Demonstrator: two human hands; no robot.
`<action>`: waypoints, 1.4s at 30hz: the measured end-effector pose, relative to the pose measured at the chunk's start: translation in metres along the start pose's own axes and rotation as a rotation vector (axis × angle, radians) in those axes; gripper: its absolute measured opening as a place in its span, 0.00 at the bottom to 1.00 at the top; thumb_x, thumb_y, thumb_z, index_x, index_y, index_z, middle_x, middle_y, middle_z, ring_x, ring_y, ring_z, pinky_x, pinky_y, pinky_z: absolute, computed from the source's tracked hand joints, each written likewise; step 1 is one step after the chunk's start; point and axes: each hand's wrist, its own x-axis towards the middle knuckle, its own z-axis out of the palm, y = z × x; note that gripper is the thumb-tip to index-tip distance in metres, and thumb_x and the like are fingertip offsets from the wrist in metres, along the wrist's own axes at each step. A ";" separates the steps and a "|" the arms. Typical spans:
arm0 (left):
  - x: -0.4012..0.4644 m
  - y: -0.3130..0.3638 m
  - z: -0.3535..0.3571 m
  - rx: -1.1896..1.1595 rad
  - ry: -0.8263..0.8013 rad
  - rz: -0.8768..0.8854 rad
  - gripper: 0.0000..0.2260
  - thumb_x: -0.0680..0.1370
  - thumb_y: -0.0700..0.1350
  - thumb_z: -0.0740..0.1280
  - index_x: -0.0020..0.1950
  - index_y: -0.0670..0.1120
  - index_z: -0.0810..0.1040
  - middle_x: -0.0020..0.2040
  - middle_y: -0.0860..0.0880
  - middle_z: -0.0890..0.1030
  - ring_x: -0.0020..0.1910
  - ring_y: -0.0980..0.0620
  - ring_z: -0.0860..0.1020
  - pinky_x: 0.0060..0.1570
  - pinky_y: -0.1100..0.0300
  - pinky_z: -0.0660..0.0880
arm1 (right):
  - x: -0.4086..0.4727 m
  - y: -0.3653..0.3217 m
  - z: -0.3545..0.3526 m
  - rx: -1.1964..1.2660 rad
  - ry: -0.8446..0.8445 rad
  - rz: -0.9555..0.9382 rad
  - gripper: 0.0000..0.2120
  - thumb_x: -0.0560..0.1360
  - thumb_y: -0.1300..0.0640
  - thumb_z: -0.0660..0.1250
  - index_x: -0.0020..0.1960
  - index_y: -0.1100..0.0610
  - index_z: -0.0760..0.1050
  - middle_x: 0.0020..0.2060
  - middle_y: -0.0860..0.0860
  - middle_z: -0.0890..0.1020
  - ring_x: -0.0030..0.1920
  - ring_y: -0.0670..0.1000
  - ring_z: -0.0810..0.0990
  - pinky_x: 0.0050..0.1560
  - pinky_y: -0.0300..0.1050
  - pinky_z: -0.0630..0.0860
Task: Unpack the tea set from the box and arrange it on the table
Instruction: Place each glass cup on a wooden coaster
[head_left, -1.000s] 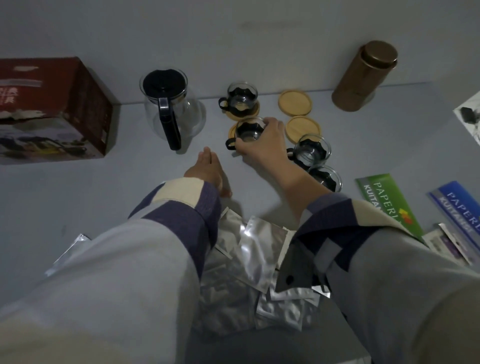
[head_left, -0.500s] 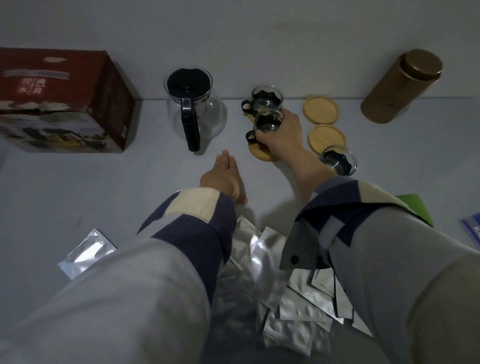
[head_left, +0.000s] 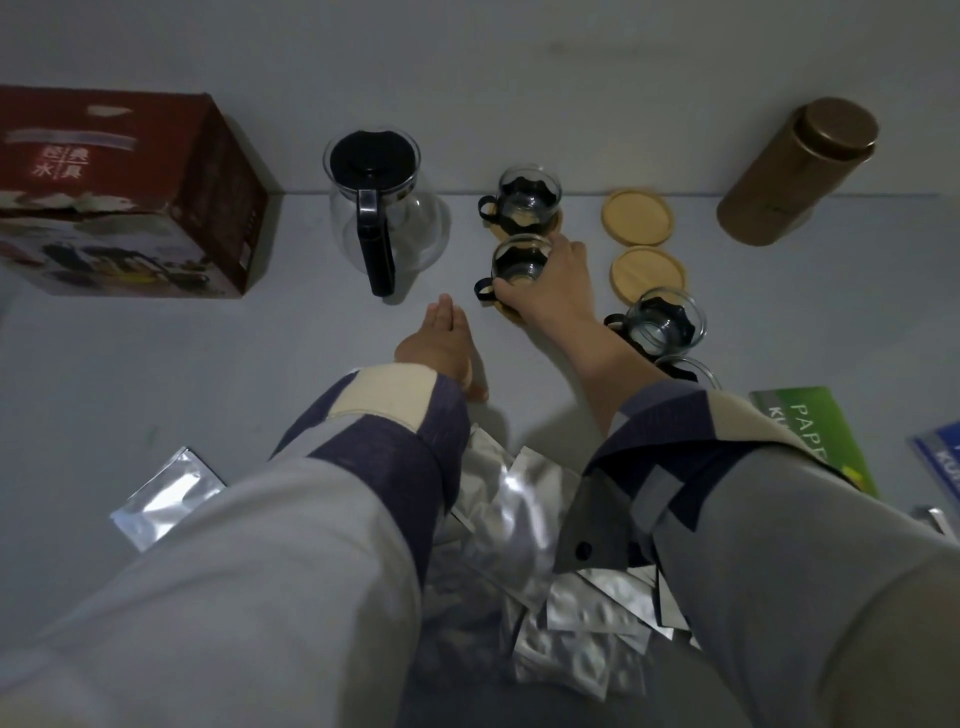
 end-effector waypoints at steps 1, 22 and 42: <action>0.000 0.000 0.000 -0.001 0.004 0.002 0.53 0.72 0.52 0.73 0.78 0.40 0.35 0.78 0.44 0.33 0.78 0.47 0.38 0.78 0.50 0.47 | -0.001 0.001 0.000 0.003 -0.003 0.002 0.44 0.67 0.46 0.74 0.75 0.61 0.58 0.67 0.57 0.65 0.67 0.59 0.69 0.69 0.52 0.68; -0.002 0.002 0.001 -0.007 0.042 0.009 0.52 0.73 0.50 0.73 0.78 0.40 0.37 0.78 0.44 0.35 0.79 0.47 0.39 0.77 0.50 0.48 | -0.005 0.018 0.009 -0.010 0.036 0.014 0.50 0.67 0.54 0.76 0.78 0.56 0.48 0.69 0.60 0.66 0.69 0.62 0.65 0.71 0.55 0.62; -0.012 0.116 0.036 -0.105 0.229 0.087 0.36 0.76 0.39 0.66 0.79 0.41 0.51 0.80 0.46 0.50 0.77 0.45 0.55 0.73 0.50 0.60 | 0.000 0.095 -0.141 0.069 -0.279 0.147 0.52 0.64 0.42 0.78 0.77 0.57 0.53 0.74 0.57 0.63 0.73 0.58 0.65 0.72 0.54 0.64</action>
